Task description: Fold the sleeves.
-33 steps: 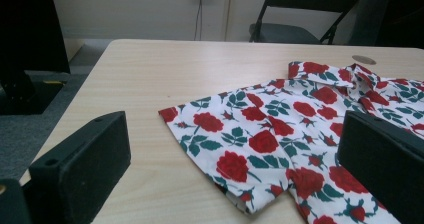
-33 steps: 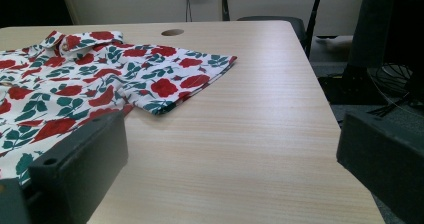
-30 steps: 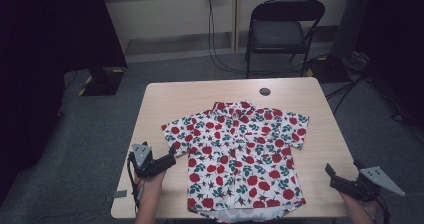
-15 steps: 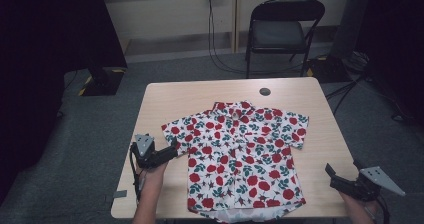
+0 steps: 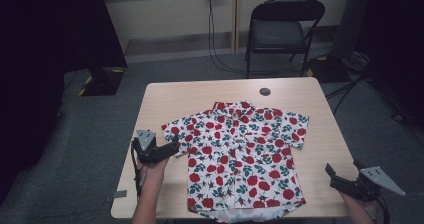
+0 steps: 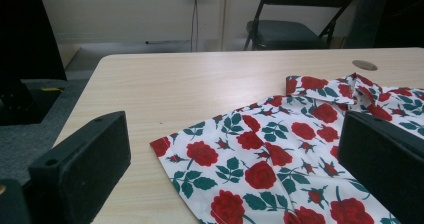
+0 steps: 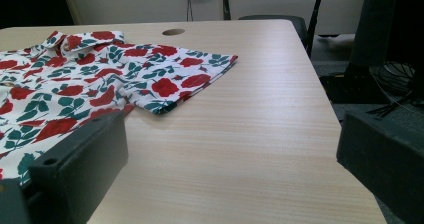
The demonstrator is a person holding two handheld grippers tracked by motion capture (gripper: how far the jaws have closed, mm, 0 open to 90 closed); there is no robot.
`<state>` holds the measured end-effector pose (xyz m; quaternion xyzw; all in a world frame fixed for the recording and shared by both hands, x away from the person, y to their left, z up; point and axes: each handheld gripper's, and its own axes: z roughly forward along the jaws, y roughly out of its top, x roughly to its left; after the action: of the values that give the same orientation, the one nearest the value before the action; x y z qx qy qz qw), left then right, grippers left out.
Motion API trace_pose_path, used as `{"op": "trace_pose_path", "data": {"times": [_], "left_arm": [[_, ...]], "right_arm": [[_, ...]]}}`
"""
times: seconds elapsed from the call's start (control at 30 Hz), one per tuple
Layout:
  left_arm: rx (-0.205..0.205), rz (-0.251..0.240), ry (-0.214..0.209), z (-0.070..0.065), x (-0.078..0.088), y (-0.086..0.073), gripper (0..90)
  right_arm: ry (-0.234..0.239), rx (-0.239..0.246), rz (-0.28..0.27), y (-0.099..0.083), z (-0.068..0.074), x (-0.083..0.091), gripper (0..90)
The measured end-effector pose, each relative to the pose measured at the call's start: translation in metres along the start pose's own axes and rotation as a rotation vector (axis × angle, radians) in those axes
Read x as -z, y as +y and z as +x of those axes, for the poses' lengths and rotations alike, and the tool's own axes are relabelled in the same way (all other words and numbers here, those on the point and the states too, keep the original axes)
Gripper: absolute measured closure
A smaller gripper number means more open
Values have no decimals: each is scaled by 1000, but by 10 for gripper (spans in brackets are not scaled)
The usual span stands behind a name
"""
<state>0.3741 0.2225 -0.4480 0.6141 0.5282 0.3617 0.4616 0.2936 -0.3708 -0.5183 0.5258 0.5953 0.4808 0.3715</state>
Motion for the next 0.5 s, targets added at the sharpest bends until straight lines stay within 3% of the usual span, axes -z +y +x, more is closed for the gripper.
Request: {"op": "trace_pose_path", "data": {"times": [0.5], "left_arm": [[-8, 19, 2, -2, -19, 7, 2]], "right_arm": [[8, 17, 1, 0, 1, 0, 0]]}}
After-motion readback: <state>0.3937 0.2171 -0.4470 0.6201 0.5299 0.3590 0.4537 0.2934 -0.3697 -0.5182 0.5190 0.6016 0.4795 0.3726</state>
